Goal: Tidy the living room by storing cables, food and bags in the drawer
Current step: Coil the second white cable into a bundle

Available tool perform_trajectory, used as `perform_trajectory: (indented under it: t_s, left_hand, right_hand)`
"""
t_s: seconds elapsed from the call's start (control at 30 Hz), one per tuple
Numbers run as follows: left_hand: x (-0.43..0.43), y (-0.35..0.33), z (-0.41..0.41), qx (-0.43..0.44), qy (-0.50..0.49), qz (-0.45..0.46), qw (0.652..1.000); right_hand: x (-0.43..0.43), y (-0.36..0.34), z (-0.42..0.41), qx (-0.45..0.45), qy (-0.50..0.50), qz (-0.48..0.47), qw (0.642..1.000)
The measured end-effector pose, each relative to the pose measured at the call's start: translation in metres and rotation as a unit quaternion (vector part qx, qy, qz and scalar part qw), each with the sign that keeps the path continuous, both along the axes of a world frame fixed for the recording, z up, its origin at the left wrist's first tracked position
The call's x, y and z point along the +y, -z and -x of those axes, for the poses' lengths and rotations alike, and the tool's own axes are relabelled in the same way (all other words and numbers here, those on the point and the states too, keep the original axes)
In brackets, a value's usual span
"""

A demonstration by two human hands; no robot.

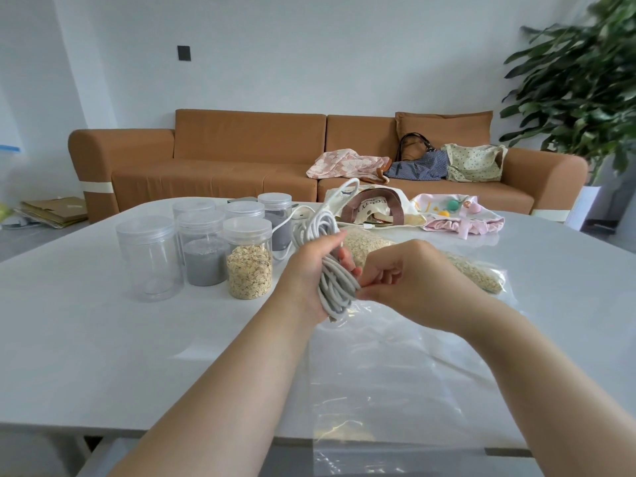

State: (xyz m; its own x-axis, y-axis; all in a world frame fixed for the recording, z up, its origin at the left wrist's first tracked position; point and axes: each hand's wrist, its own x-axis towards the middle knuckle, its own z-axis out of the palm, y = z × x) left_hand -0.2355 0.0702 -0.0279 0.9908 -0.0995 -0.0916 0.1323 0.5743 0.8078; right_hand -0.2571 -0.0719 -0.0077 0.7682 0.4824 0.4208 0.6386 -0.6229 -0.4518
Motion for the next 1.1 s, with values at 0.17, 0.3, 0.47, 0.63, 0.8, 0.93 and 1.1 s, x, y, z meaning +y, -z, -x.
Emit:
perform_trajectory:
  t_s: [0.17,0.3,0.47,0.63,0.8,0.93,1.1]
  left_hand:
    - [0.001,0.006,-0.005,0.024,0.022,-0.127,0.991]
    - [0.002,0.006,-0.004,0.024,0.099,-0.152,0.983]
    - [0.001,0.004,-0.001,0.011,0.216,-0.187,0.958]
    - [0.001,0.004,0.005,-0.009,0.297,-0.211,0.931]
    - [0.001,0.006,0.006,-0.035,0.327,-0.201,0.923]
    - [0.004,0.005,0.008,-0.076,0.341,-0.158,0.923]
    - [0.007,0.007,0.005,-0.132,0.344,-0.072,0.927]
  right_hand:
    - [-0.018,0.008,-0.016,-0.019,0.084,-0.194,0.977]
    - [-0.023,0.010,-0.025,-0.147,0.142,-0.266,0.942]
    - [-0.027,0.015,-0.034,-0.047,0.113,-0.216,0.969]
    - [-0.029,0.011,-0.032,-0.045,0.135,-0.287,0.947]
    - [-0.027,0.012,-0.032,-0.042,0.138,-0.289,0.946]
    - [-0.024,0.015,-0.033,-0.031,0.154,-0.262,0.952]
    - [-0.022,0.016,-0.031,-0.045,0.139,-0.251,0.957]
